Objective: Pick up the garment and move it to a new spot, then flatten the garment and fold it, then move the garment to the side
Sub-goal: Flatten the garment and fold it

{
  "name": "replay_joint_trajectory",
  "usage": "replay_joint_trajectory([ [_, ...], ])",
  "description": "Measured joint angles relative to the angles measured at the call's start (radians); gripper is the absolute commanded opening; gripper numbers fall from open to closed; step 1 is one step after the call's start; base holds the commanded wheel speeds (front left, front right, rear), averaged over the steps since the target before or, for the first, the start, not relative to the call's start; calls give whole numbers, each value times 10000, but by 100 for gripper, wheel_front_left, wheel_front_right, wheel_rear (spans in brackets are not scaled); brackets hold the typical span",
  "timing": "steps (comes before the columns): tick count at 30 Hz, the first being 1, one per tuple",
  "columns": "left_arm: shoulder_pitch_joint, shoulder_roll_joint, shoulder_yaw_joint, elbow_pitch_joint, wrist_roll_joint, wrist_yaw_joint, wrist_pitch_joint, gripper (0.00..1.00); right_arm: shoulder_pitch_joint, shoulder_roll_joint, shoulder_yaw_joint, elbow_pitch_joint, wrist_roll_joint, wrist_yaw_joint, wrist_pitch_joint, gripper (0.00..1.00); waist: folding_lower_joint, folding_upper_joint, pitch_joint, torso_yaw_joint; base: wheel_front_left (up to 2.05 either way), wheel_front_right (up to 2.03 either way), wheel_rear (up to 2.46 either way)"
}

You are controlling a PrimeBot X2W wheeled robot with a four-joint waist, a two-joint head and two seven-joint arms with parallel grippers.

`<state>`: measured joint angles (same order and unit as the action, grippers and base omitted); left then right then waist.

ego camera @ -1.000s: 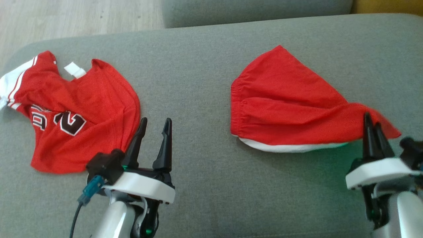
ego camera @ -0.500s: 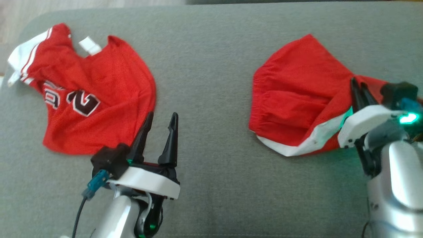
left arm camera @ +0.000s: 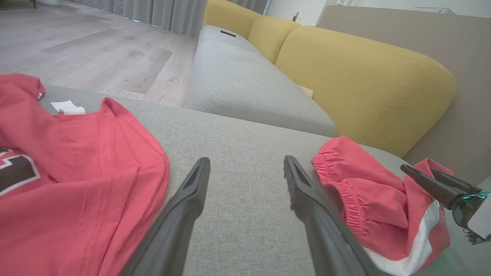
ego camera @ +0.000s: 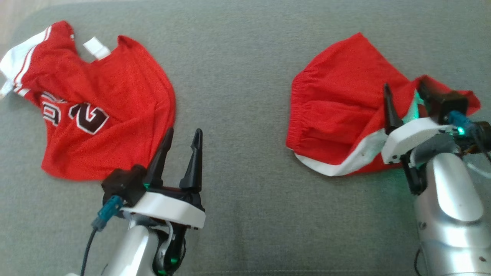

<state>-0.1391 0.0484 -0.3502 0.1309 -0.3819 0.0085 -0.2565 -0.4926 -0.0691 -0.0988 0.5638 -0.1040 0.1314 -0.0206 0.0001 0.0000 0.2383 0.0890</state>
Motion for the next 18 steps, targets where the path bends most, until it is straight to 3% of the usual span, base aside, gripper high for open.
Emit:
replay_joint_trajectory([
  [8, -6, 0, 119, 21, 36, -58, 0, 100, 1298, 113, 623, -1267, 1122, 0, -1095, 100, 0, 0, -370, -549, 0, 0, 0],
  [18, 141, 0, 105, 4, 33, -54, 0, 100, 3563, 196, -199, -2661, 1802, 0, -830, 100, 0, 0, -845, -942, 0, 0, 0],
])
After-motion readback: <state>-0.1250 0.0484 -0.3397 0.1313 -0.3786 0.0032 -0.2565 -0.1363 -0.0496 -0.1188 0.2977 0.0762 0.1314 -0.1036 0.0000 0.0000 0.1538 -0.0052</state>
